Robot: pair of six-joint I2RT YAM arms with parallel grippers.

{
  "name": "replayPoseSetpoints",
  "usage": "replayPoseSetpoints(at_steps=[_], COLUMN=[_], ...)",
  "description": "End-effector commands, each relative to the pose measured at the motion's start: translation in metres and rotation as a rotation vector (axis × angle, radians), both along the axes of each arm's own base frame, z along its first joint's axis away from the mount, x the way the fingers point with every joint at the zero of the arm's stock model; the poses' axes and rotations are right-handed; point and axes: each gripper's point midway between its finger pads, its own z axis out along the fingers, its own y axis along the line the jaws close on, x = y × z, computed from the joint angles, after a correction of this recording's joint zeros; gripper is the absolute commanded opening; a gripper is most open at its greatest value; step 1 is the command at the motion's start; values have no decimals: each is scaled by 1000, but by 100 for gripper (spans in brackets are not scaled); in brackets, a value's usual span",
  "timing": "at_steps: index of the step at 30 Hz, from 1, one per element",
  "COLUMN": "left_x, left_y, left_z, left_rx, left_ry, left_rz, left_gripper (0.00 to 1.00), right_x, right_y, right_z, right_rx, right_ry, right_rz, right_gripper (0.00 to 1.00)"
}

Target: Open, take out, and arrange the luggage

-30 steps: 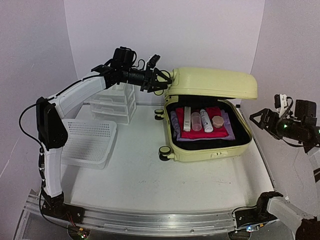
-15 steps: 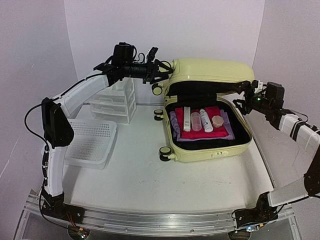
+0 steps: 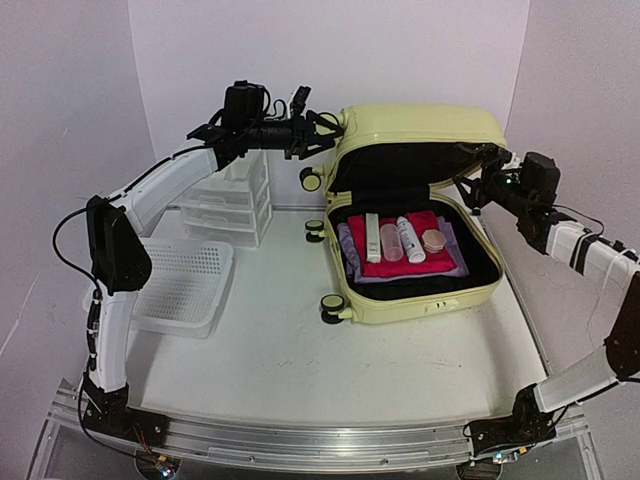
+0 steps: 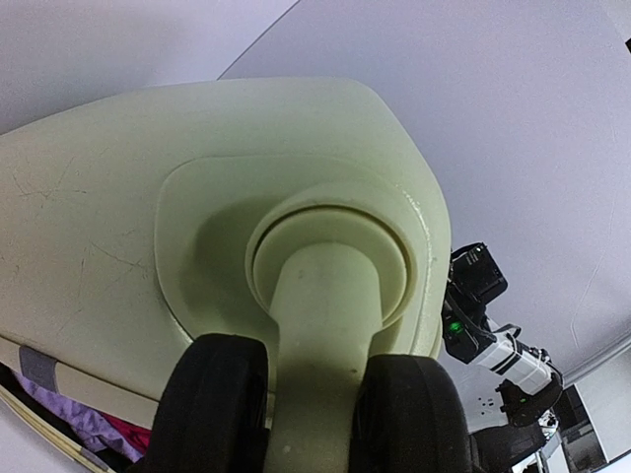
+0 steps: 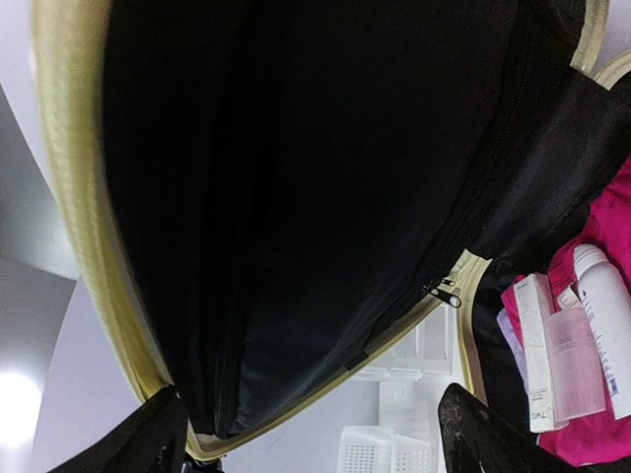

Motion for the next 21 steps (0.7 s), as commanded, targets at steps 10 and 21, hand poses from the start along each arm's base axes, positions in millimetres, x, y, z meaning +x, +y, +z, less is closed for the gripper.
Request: replayPoseSetpoints(at_steps=[10, 21], left_x=[23, 21], left_y=[33, 30], left_z=[55, 44], left_rx=[-109, -104], left_ry=[-108, -58], left_rz=[98, 70], left_gripper=[24, 24], right_x=[-22, 24], right_y=[-23, -25], right_z=[47, 69], right_rx=[61, 246], right_ry=[-43, -60], right_rz=[-128, -154], right_gripper=[92, 70])
